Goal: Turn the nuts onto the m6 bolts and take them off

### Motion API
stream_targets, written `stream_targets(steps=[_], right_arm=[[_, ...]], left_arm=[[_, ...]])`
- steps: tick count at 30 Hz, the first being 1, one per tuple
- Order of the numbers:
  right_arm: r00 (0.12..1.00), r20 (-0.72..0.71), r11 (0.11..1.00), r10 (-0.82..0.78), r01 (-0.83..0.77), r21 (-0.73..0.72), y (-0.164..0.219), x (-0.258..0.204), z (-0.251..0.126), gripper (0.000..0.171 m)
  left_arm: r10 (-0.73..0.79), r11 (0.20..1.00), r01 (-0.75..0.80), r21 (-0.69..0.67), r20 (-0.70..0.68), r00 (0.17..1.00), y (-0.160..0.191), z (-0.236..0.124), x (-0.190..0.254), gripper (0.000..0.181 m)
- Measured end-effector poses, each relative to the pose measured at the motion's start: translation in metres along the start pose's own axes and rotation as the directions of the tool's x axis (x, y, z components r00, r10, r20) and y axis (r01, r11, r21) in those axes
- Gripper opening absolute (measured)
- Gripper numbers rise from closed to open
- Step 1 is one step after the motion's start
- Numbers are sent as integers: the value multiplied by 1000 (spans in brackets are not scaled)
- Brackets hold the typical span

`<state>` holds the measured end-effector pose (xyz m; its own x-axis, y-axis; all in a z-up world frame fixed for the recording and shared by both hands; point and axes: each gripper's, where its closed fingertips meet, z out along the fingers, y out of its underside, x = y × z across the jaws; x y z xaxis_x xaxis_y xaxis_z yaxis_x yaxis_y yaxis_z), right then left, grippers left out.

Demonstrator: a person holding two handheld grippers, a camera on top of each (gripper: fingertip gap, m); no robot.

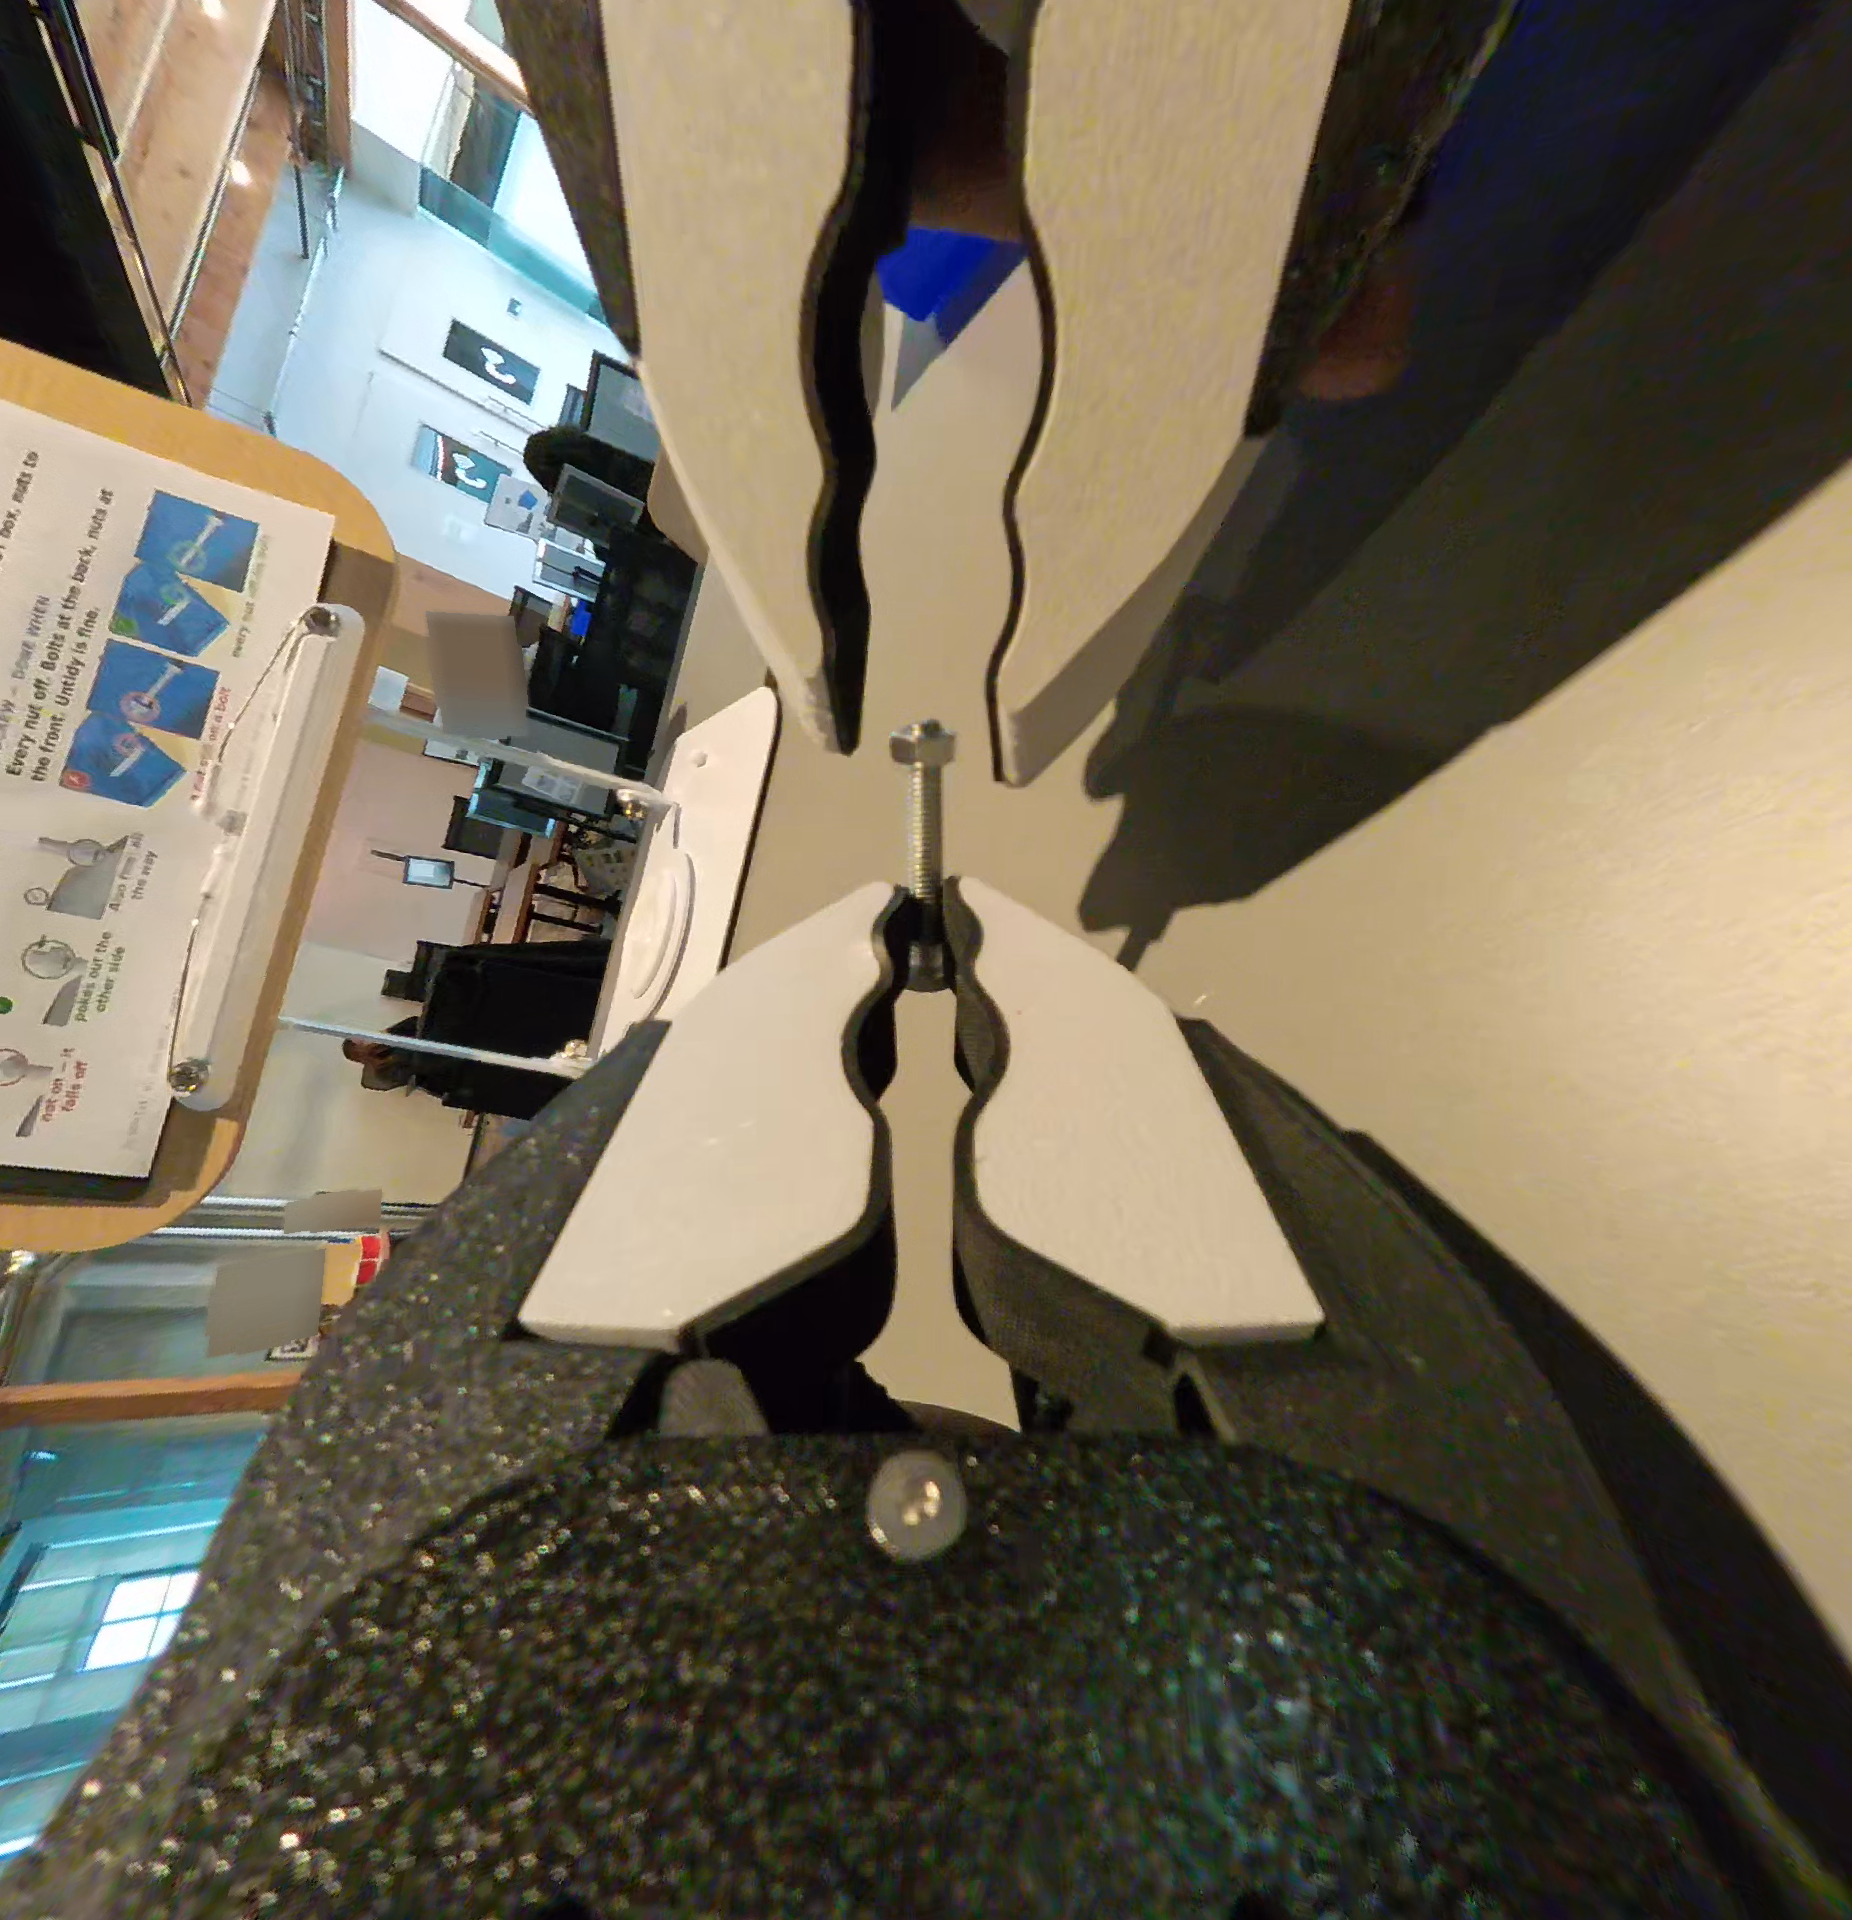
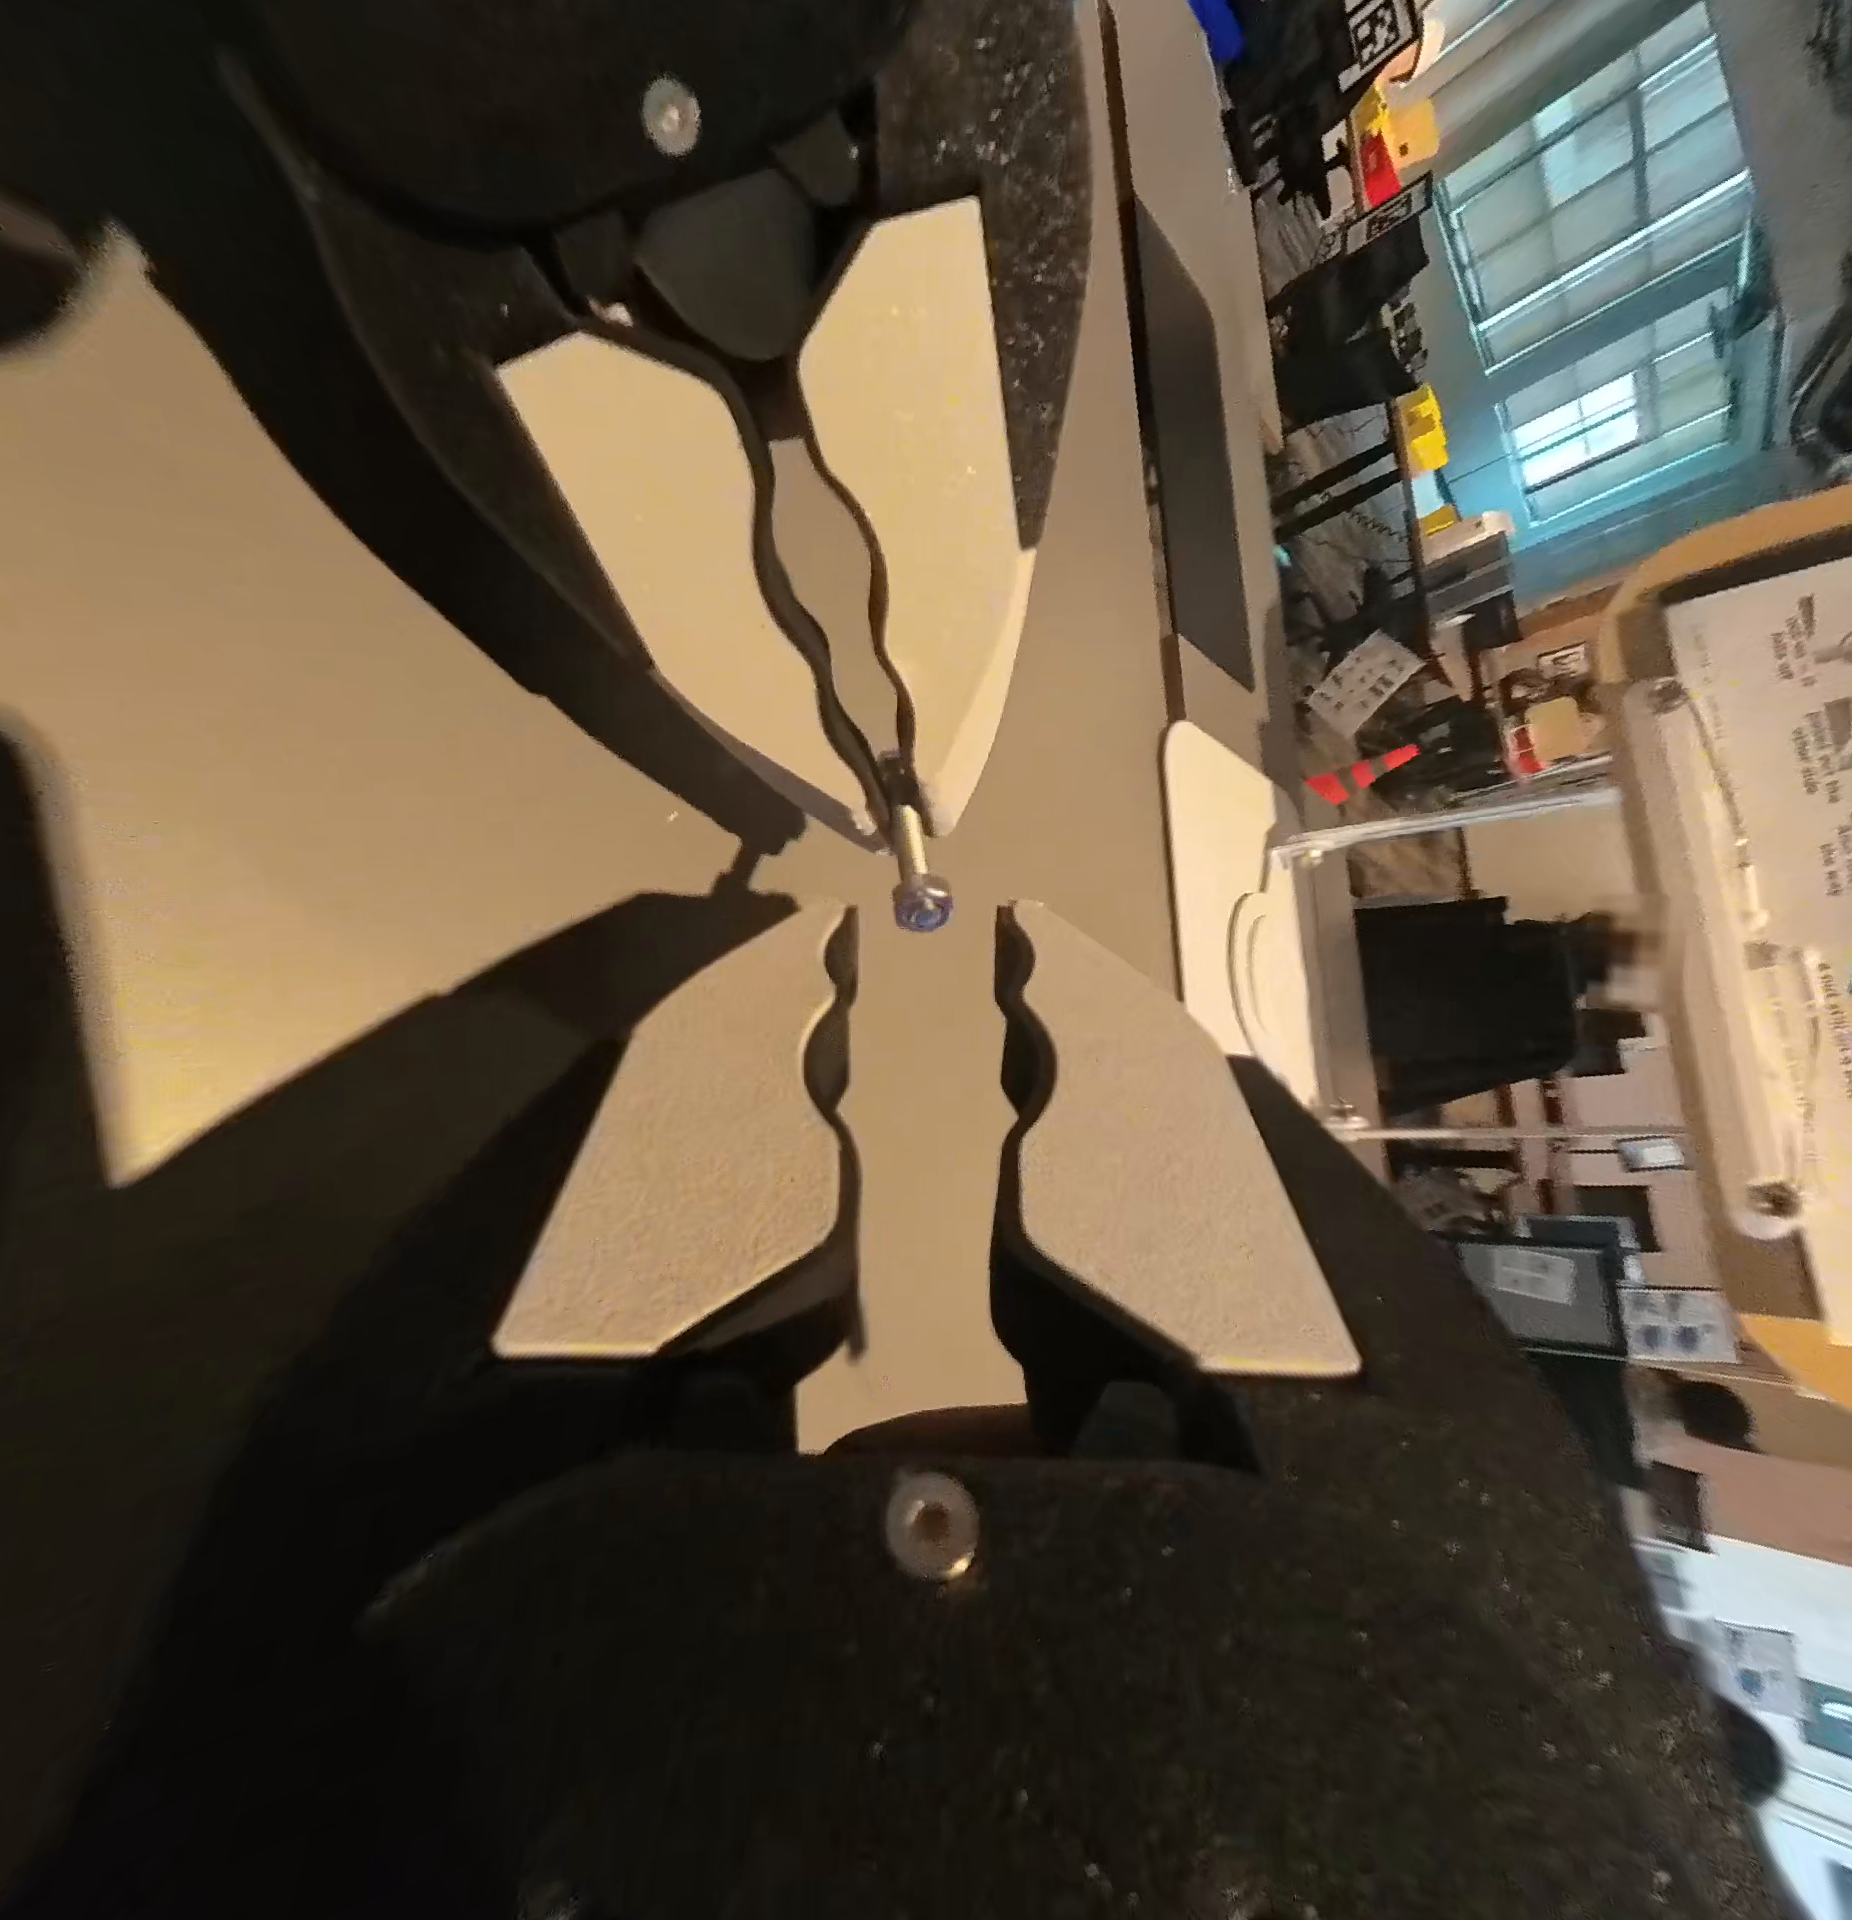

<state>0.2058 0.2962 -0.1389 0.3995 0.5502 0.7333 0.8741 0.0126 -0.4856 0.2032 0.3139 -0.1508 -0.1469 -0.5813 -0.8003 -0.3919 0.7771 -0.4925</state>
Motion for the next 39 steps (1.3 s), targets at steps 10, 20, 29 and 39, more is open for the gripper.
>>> stream_targets(steps=[10, 20, 29, 39], right_arm=[[973, 125, 980, 195, -190, -55, 0, -9, 1, 10], [335, 452, 427, 827, -897, -117, -6, 1, -3, 25], [955, 87, 950, 285, -293, 105, -1, 7, -7, 34], [976, 63, 977, 209, -210, 21, 5, -5, 4, 11]], left_arm=[[92, 996, -92, -22, 14, 996, -1, 0, 3, 6], [163, 985, -156, -71, 110, 980, -3, -3, -10, 6], [131, 990, -125, -72, 88, 987, 1, -1, -8, 6], [167, 983, -160, -89, 69, 984, 2, 1, -3, 6]])
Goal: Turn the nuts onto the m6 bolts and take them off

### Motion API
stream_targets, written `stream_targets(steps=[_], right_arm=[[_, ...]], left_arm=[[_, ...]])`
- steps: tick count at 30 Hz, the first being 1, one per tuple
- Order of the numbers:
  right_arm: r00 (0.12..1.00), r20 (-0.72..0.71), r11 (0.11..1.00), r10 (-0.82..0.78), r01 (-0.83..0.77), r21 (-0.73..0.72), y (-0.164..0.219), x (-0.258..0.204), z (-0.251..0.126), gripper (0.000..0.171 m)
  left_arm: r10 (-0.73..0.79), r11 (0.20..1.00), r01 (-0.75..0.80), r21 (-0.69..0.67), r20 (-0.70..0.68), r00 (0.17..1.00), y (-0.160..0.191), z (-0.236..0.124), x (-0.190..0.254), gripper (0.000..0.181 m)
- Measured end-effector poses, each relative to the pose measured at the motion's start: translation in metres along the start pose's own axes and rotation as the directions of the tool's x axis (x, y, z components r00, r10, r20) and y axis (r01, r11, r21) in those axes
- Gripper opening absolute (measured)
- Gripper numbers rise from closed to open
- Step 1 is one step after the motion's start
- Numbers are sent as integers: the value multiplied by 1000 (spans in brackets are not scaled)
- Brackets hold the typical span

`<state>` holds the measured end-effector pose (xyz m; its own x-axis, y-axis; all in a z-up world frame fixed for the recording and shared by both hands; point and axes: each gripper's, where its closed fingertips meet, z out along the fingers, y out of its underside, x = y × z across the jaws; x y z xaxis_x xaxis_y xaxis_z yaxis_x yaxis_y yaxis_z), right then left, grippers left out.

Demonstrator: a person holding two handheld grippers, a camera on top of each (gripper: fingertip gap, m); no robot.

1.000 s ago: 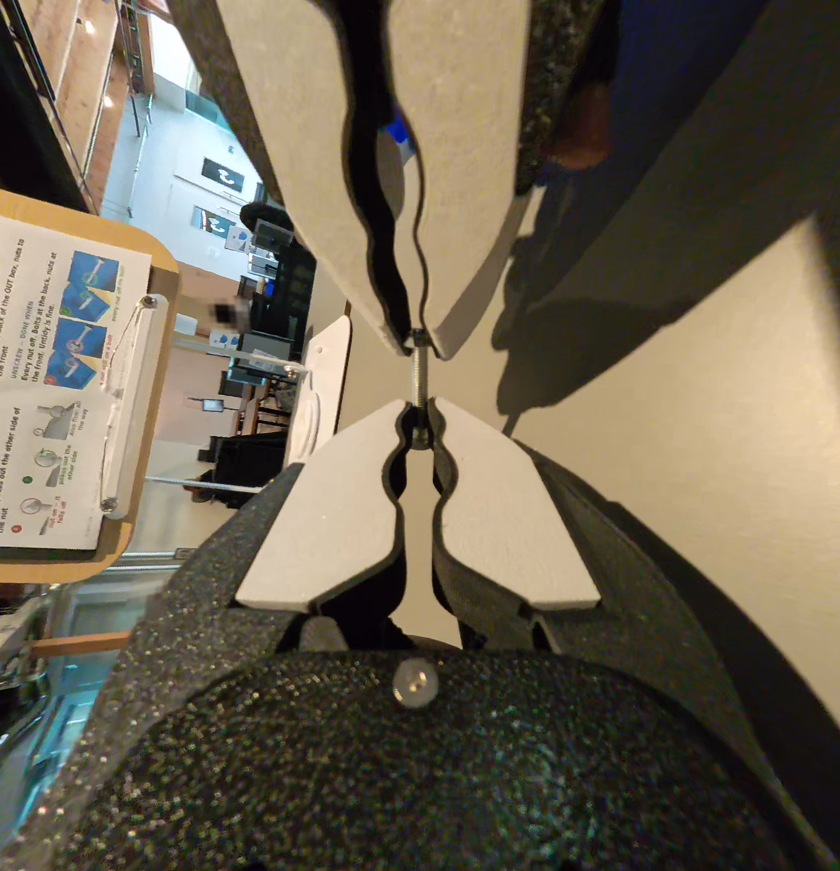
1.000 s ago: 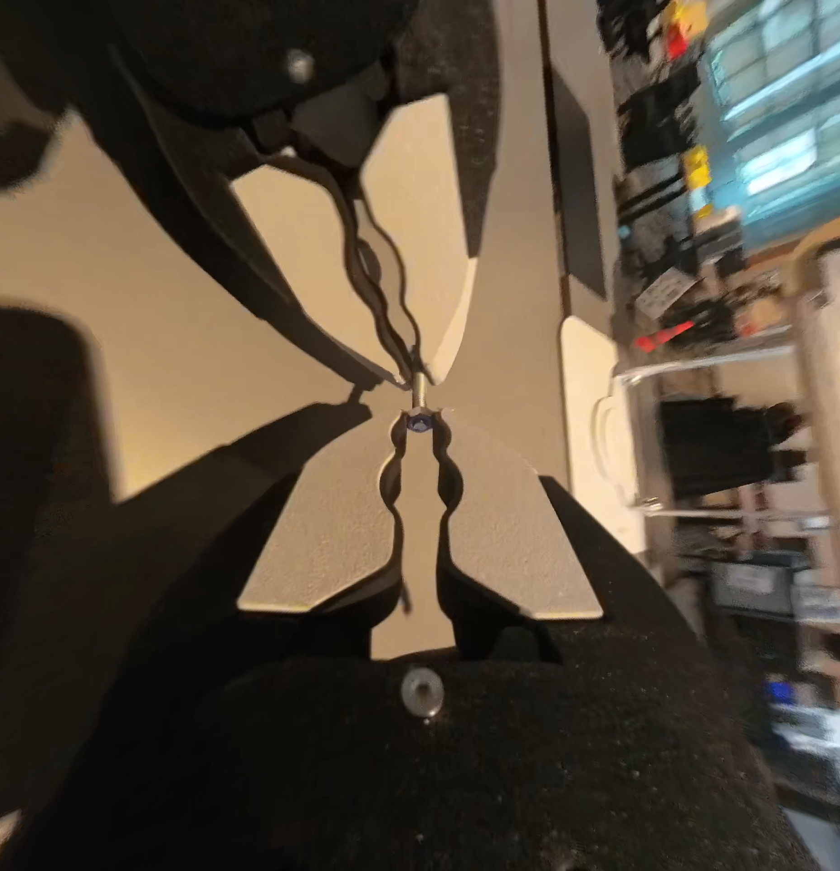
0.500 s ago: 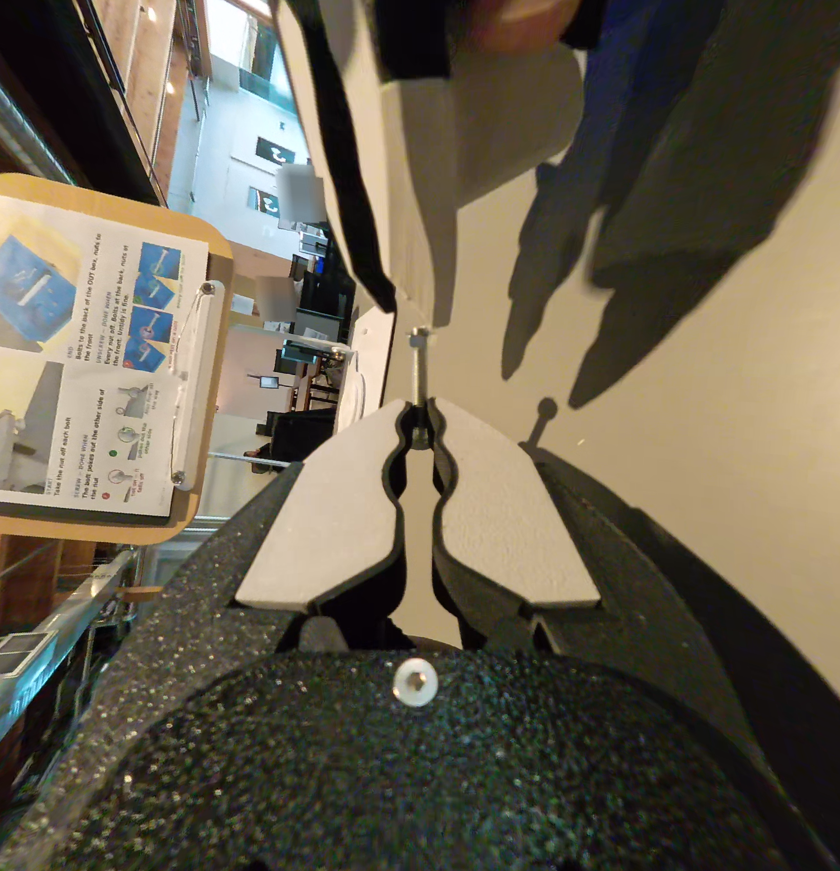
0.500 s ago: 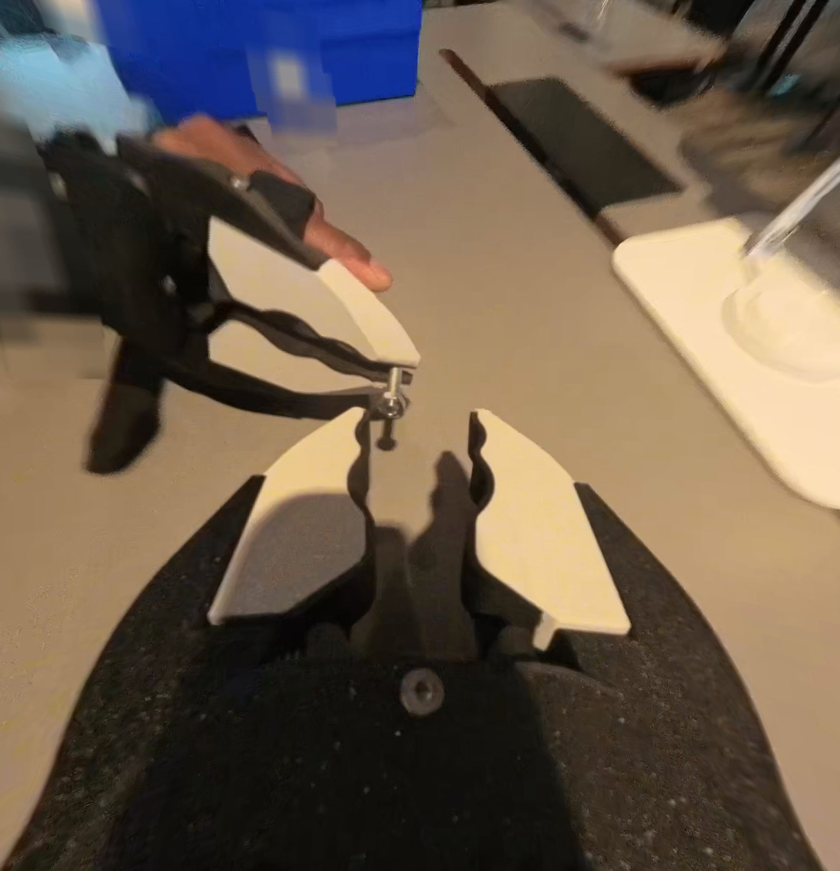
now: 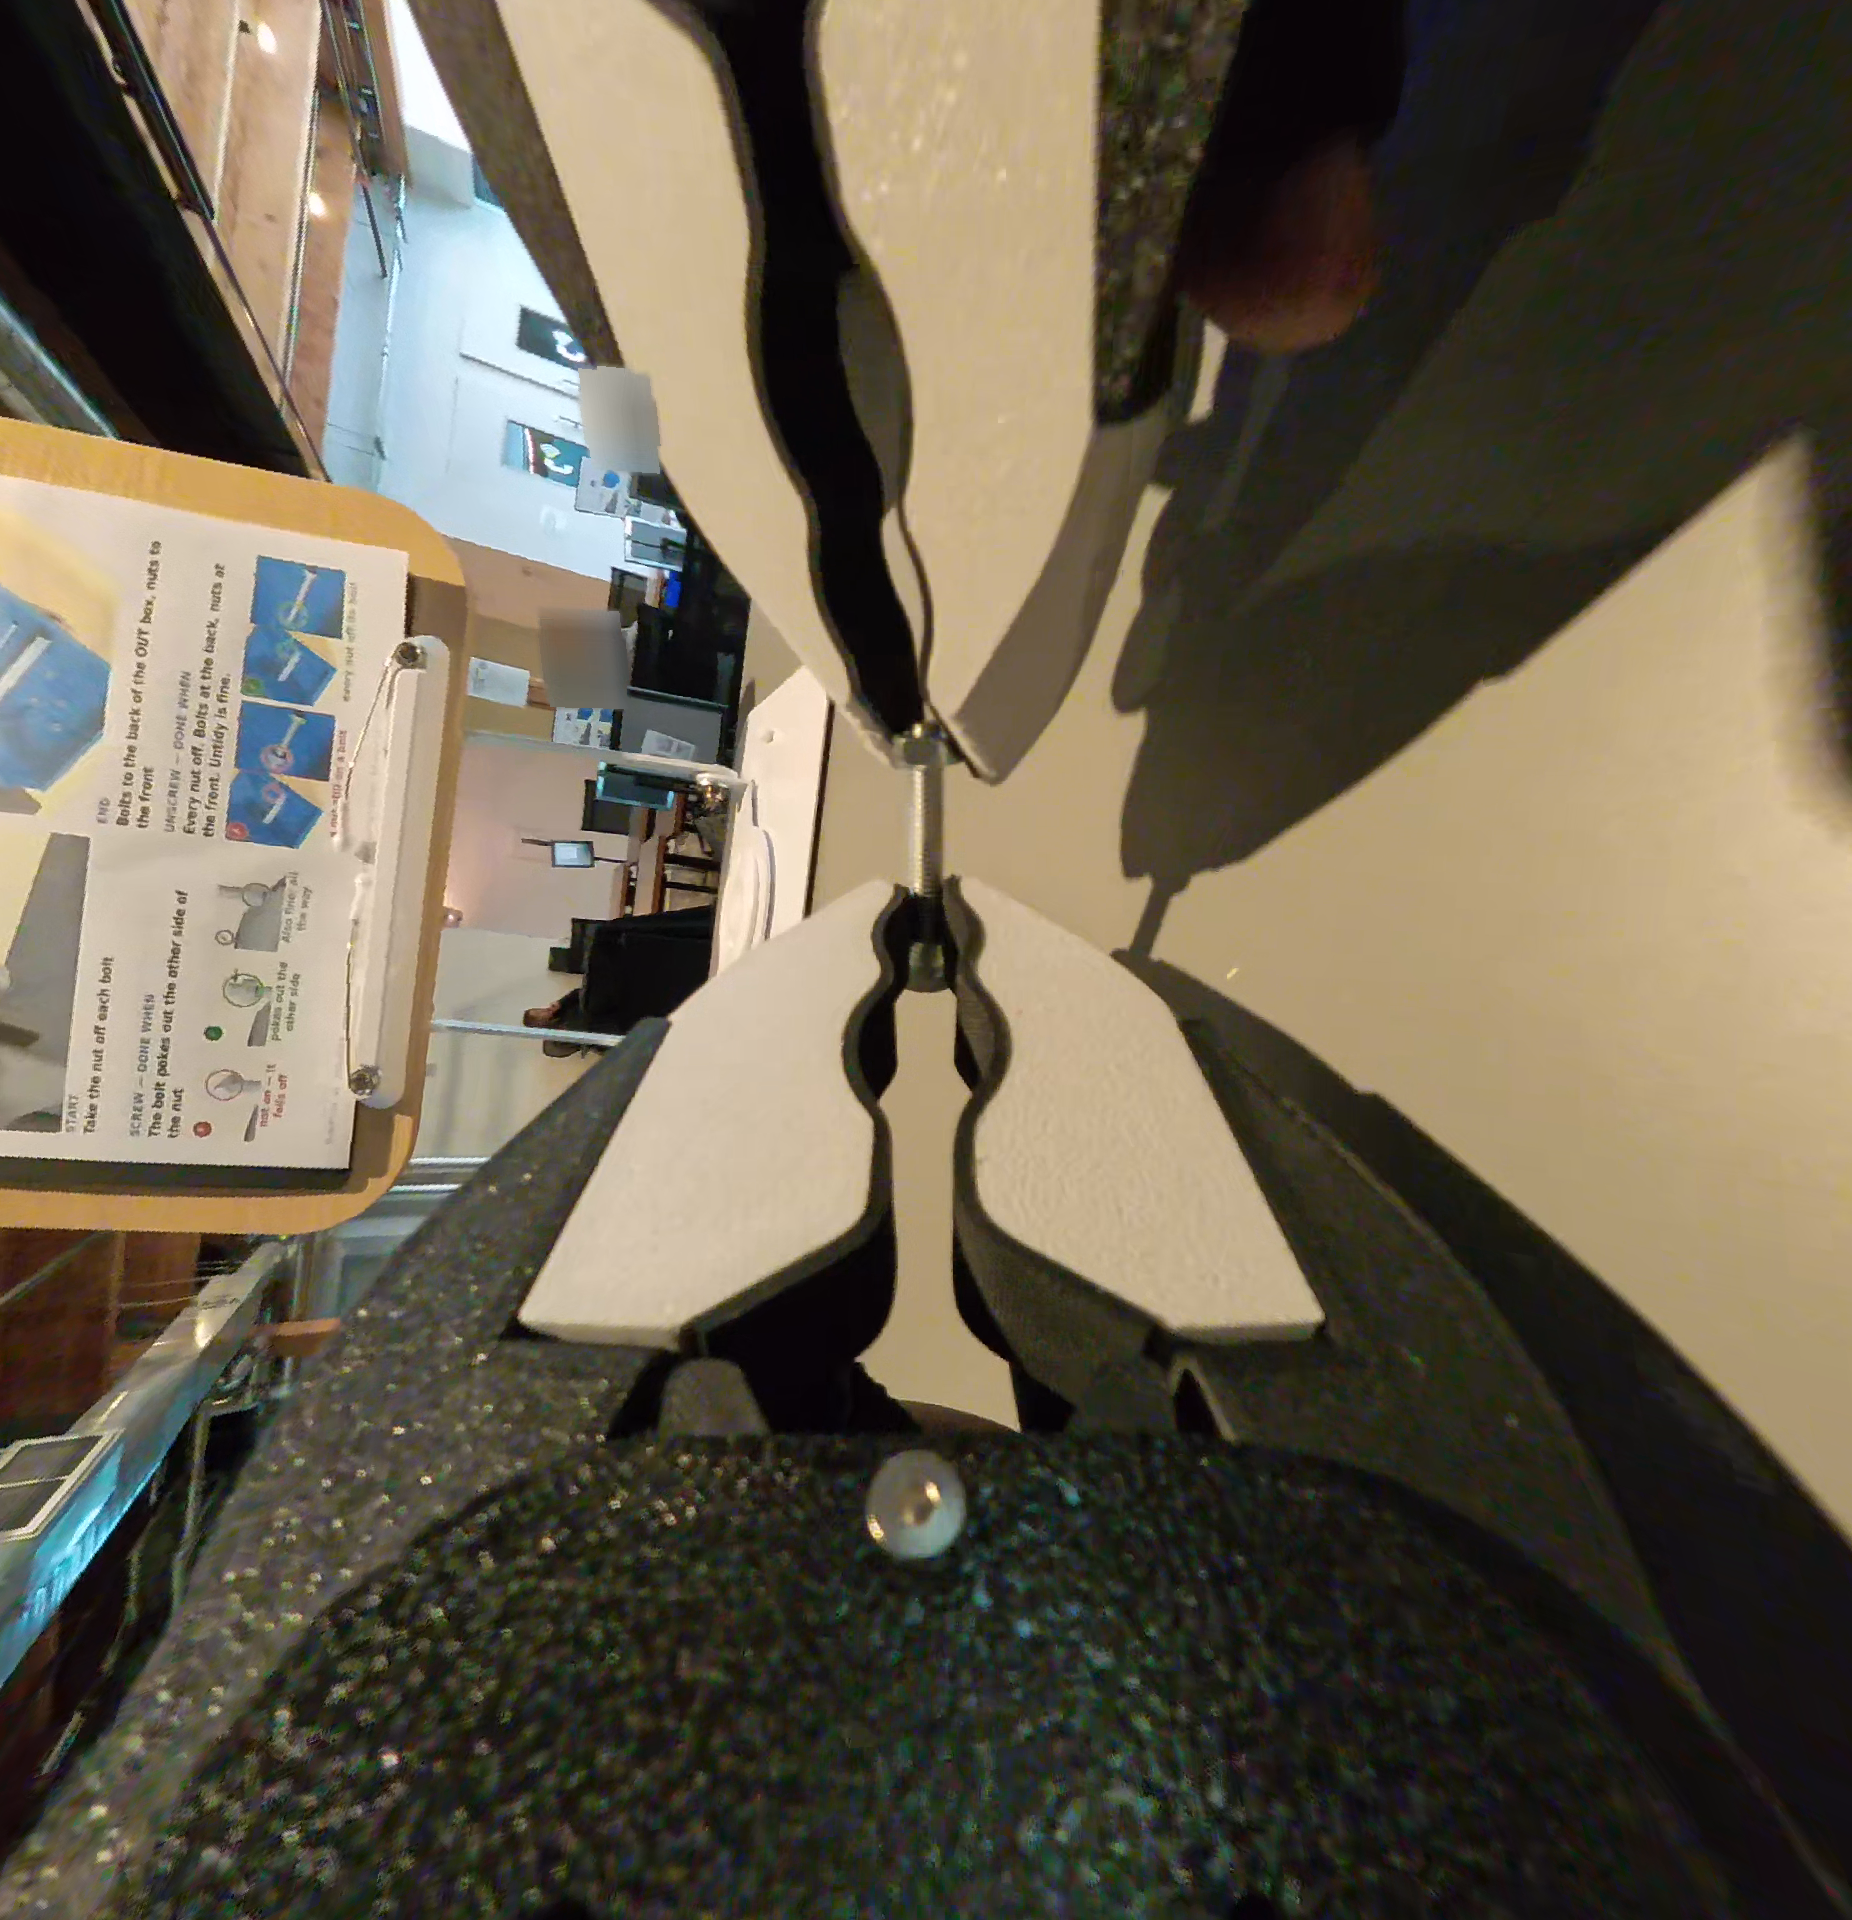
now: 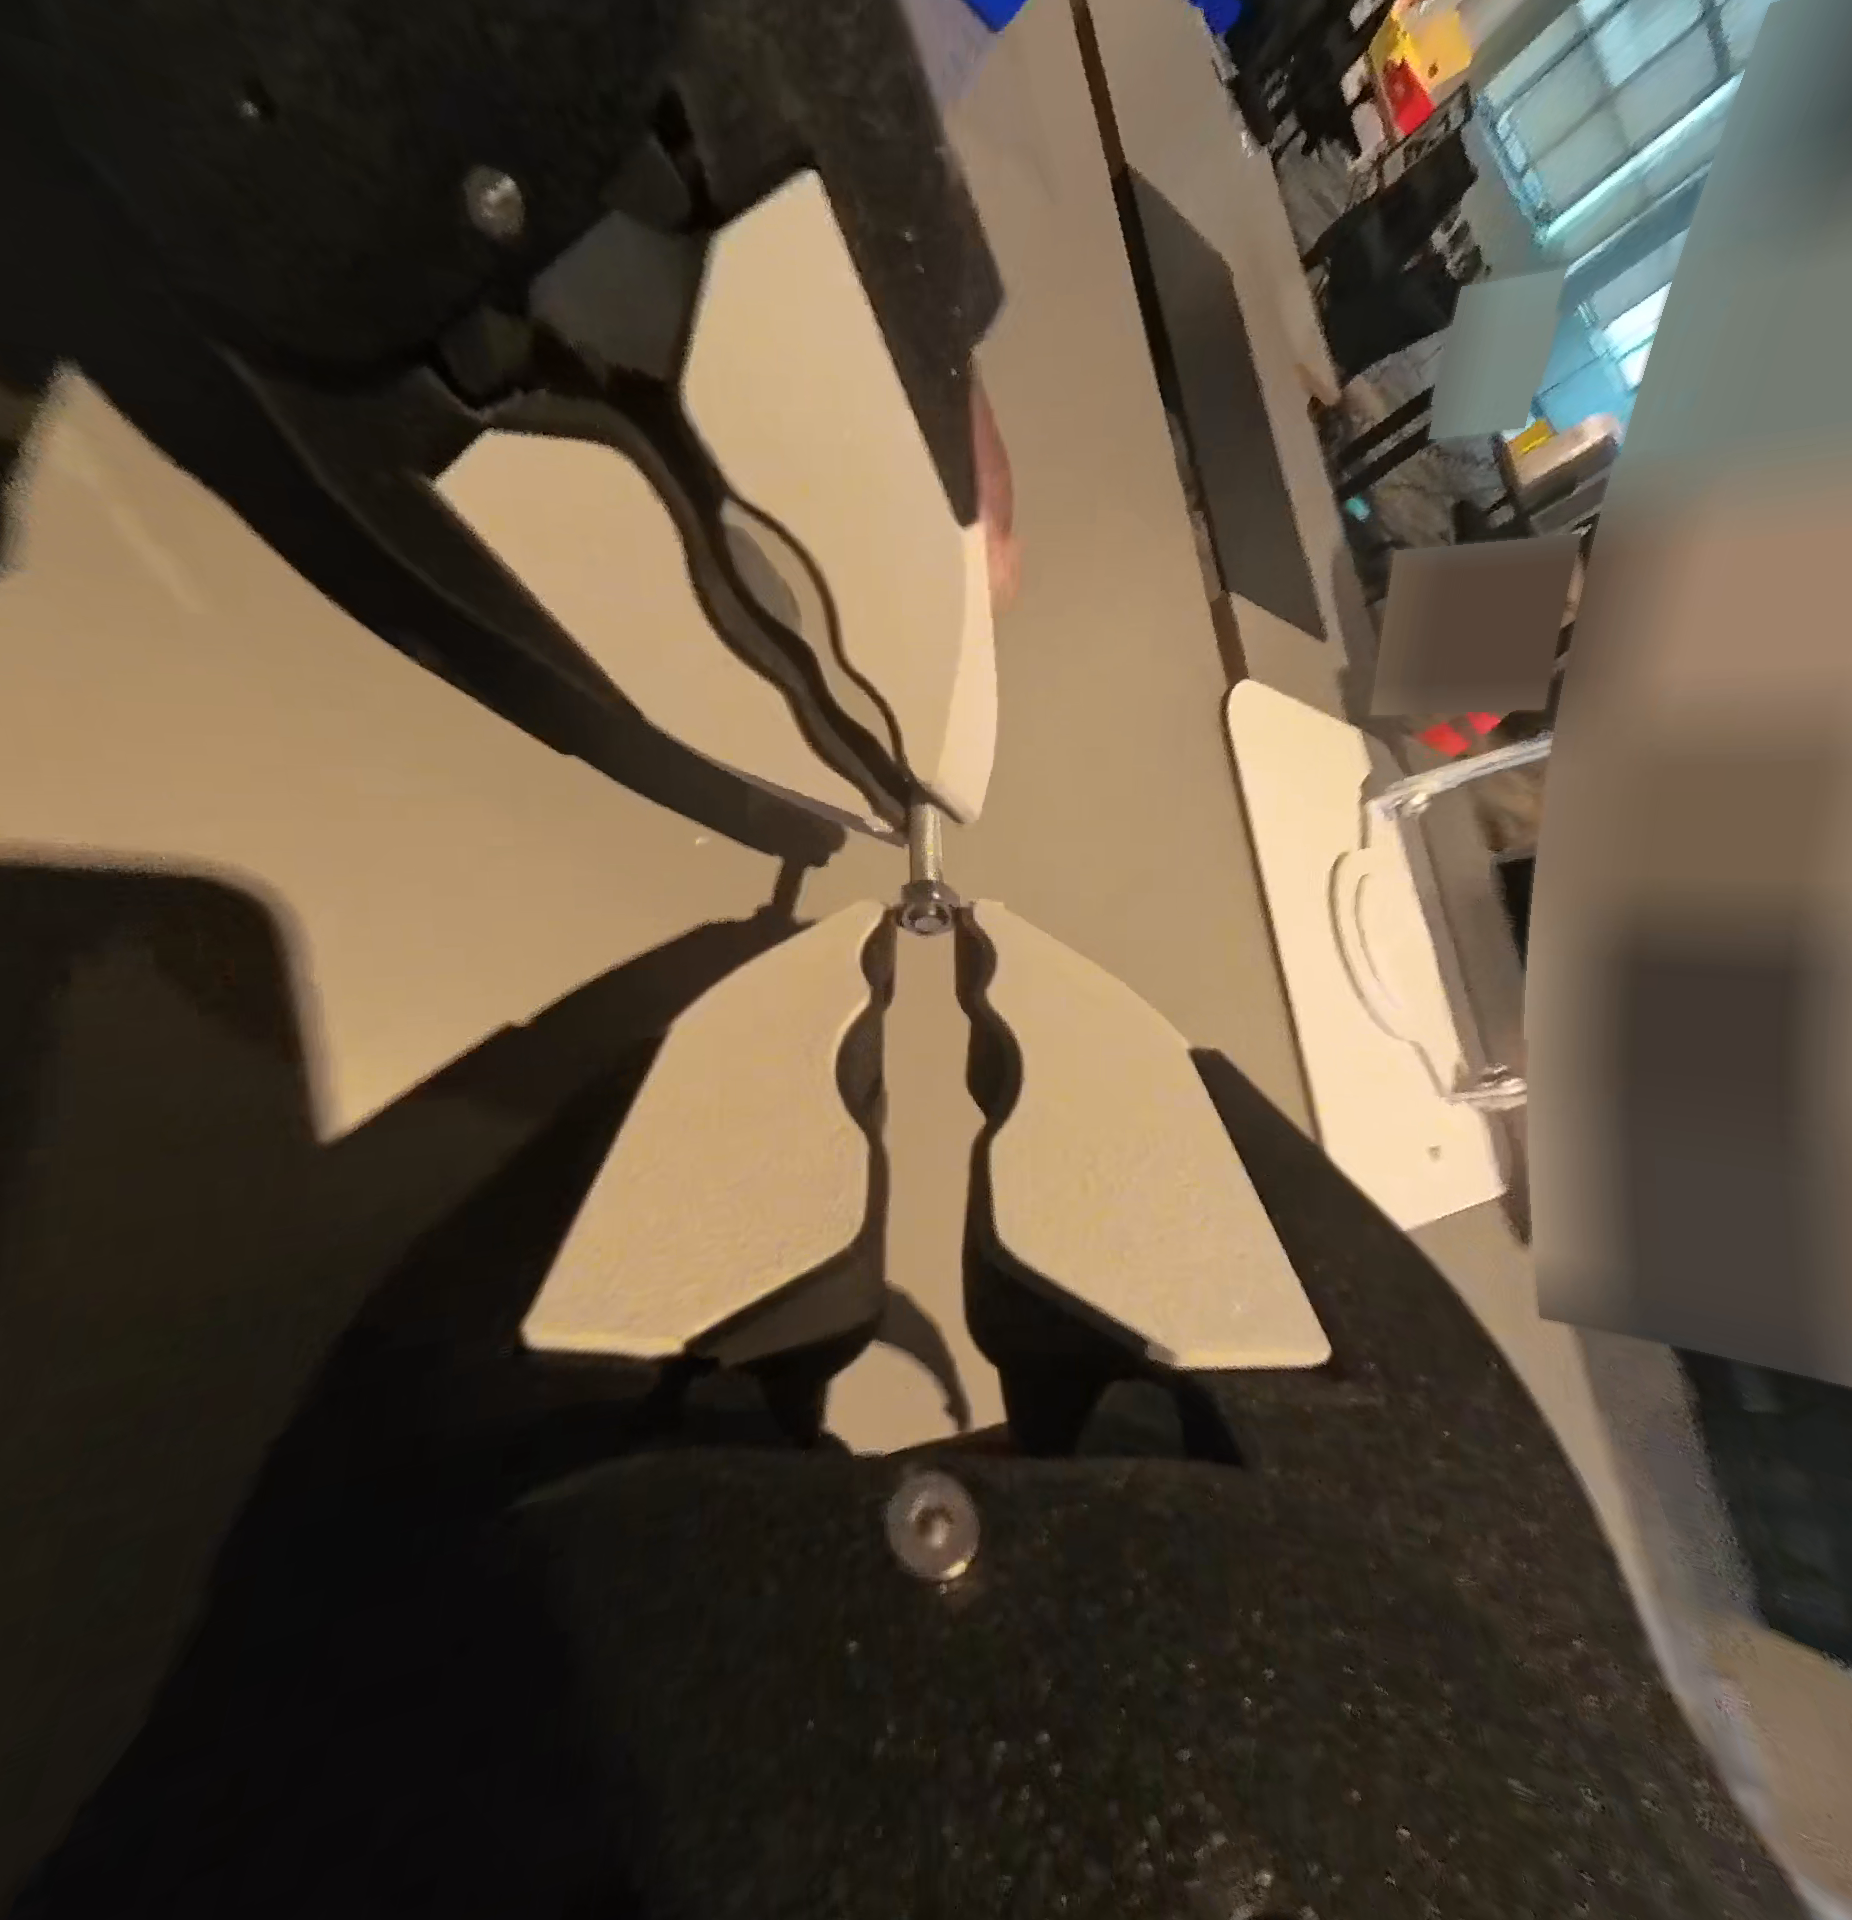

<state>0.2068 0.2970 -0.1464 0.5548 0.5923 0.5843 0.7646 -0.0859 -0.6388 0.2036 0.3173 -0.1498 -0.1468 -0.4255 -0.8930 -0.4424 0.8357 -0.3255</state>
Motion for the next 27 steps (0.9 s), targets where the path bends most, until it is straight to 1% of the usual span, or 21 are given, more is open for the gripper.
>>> stream_targets(steps=[1, 2, 3, 4, 5, 6, 7, 8, 9, 10, 12, 14, 15, 16, 18, 19, 21, 23, 25, 26, 27], right_arm=[[996, 29, 997, 81, -81, -7, 0, 0, 1, 10], [976, 78, 980, 201, -200, -16, -1, -1, 1, 10], [924, 142, 935, 354, -354, -29, -3, -2, 1, 10], [831, 214, 855, 514, -516, -51, -6, -3, 1, 10], [704, 288, 749, 650, -658, -81, -10, -5, 0, 10], [580, 355, 649, 733, -754, -107, -13, -5, -2, 10], [500, 407, 586, 765, -802, -115, -15, -5, -4, 10], [469, 442, 566, 765, -817, -111, -17, -5, -6, 13], [483, 451, 580, 750, -809, -97, -16, -4, -7, 17], [534, 432, 619, 727, -782, -74, -15, -2, -7, 23], [702, 338, 747, 627, -665, -5, -12, 5, -7, 38], [872, 202, 885, 446, -463, 46, -10, 10, -7, 42], [932, 137, 937, 335, -344, 54, -9, 10, -7, 41], [972, 83, 973, 220, -224, 51, -9, 9, -7, 40], [1000, 5, 999, 24, -24, 20, -7, 5, -5, 36], [999, -17, 999, -41, 41, 1, -5, 3, -3, 34], [992, -52, 994, -111, 110, -21, -4, 1, 1, 30], [987, -75, 990, -140, 138, -29, -5, 0, 3, 19], [988, -83, 990, -131, 127, -55, -3, 1, 5, 10], [993, -66, 993, -98, 94, -71, 0, 1, 6, 10], [999, -37, 996, -28, 24, -87, 2, 0, 7, 10]], left_arm=[[0, 1000, 0, -5, 4, 1000, 1, 0, -1, 6], [3, 1000, -3, -9, 8, 1000, 2, 0, -2, 6], [5, 1000, -5, -12, 16, 1000, 2, 0, -3, 6], [2, 1000, -1, -14, 20, 1000, 3, -1, -4, 6], [-6, 1000, 6, -10, 21, 1000, 3, -1, -5, 6], [-13, 1000, 13, -3, 26, 1000, 2, -1, -5, 6], [-19, 1000, 19, 2, 29, 999, 1, -1, -6, 6], [-24, 1000, 24, 6, 31, 999, 0, -1, -7, 6], [-27, 1000, 27, 8, 28, 999, 0, -1, -6, 6], [-27, 1000, 27, 6, 24, 999, 0, -1, -5, 6], [-35, 999, 35, 8, 20, 999, 0, 0, -5, 6], [-52, 999, 51, 10, 15, 999, 1, 0, -5, 6], [-55, 998, 55, 7, 13, 998, 2, 0, -5, 6], [-57, 998, 56, 6, 11, 998, 2, 0, -4, 6], [-60, 998, 60, 9, 5, 998, 1, 1, -3, 6], [-61, 998, 60, 9, 3, 998, 1, 1, -3, 6], [-60, 998, 60, 9, -2, 998, 1, 1, -2, 6], [-56, 998, 56, 10, -10, 998, 1, 1, -1, 6], [-40, 999, 40, 2, -17, 999, 1, 1, 2, 6], [-30, 1000, 30, -4, -19, 999, 2, 1, 3, 6], [-21, 1000, 21, -9, -19, 1000, 3, 2, 3, 6]])
